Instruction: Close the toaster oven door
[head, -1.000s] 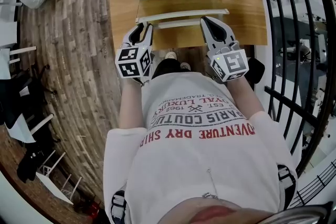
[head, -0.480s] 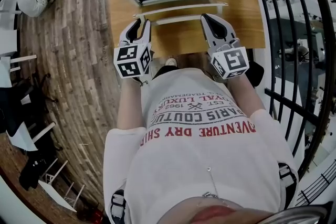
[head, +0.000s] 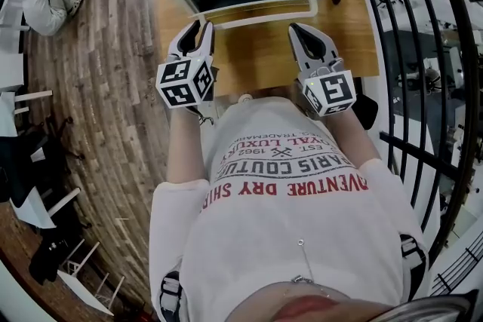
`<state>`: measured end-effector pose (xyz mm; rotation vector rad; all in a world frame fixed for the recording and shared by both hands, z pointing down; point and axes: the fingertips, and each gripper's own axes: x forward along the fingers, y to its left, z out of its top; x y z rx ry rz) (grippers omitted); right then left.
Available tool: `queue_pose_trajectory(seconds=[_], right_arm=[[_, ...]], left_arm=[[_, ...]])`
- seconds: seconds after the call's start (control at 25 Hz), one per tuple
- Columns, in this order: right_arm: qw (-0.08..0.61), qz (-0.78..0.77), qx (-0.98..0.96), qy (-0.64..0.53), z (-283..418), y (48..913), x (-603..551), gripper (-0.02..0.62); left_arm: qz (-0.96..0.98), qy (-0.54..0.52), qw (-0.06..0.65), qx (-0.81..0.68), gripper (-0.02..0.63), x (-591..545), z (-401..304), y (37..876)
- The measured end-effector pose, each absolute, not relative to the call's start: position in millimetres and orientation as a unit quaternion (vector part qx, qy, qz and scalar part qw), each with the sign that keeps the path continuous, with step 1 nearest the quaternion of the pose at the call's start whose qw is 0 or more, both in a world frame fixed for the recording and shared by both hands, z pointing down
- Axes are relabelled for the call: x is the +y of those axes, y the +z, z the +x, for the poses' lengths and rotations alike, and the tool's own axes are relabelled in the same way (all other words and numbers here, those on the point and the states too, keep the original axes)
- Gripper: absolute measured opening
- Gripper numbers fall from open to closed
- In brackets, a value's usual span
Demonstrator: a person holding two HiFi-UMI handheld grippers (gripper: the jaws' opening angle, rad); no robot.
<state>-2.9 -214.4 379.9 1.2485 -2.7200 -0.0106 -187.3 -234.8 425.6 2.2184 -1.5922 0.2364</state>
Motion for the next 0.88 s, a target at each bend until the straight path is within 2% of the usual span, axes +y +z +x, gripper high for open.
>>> queue_pose_trajectory(seconds=[0.36,0.88], right_arm=[[0.073,0.428,-0.901,-0.007,-3,376,-227,-0.014],[0.083,0.429,-0.899,-0.014,-3,375,-233,-0.014]], left_arm=[[0.792,0.078,0.172,-0.58,0.097,-265,-194,411],[0.795,0.075,0.183,-0.574,0.1,-292,-199,405]])
